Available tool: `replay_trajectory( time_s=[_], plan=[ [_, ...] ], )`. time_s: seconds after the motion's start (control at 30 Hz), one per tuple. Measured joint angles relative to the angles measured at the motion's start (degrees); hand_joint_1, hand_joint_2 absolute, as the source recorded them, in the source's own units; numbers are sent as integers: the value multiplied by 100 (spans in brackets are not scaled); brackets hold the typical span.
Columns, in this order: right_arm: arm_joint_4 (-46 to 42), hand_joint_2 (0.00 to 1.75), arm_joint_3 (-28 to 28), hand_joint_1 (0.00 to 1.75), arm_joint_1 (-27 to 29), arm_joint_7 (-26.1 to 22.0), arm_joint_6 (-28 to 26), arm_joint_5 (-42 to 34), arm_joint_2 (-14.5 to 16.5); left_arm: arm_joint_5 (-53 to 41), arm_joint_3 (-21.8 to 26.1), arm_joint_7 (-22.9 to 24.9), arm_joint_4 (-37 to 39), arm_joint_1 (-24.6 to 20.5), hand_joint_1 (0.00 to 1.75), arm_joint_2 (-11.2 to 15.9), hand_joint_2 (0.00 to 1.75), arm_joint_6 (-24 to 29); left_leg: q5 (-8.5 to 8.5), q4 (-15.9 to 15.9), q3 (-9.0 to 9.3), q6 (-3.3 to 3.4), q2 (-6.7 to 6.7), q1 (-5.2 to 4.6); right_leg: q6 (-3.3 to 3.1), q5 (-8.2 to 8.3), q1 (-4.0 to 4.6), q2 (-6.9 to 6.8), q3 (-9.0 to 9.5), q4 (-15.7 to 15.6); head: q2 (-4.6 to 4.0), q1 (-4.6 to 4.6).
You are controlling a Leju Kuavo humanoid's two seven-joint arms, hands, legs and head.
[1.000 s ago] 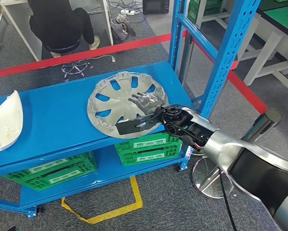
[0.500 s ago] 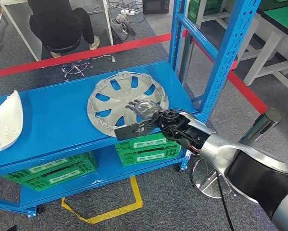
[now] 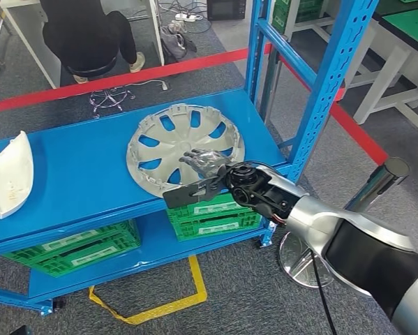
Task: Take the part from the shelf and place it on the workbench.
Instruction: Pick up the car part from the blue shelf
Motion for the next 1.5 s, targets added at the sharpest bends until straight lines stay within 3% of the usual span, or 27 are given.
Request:
replay_trajectory(
  time_s=[1.1, 1.5],
  plan=[
    [755, 175, 216, 0, 101, -244, -34, 39, 398, 9, -156, 106, 0, -66, 0, -30, 0, 18, 0, 0, 0, 0, 0, 0, 0, 0, 0, 0, 0, 0, 0, 0],
    [1268, 175, 384, 0, 101, -289, -383, 774, 599, 133, -195, 106, 0, -64, 0, -33, 0, 67, 0, 0, 0, 0, 0, 0, 0, 0, 0, 0, 0, -1, 0, 0]
  ],
)
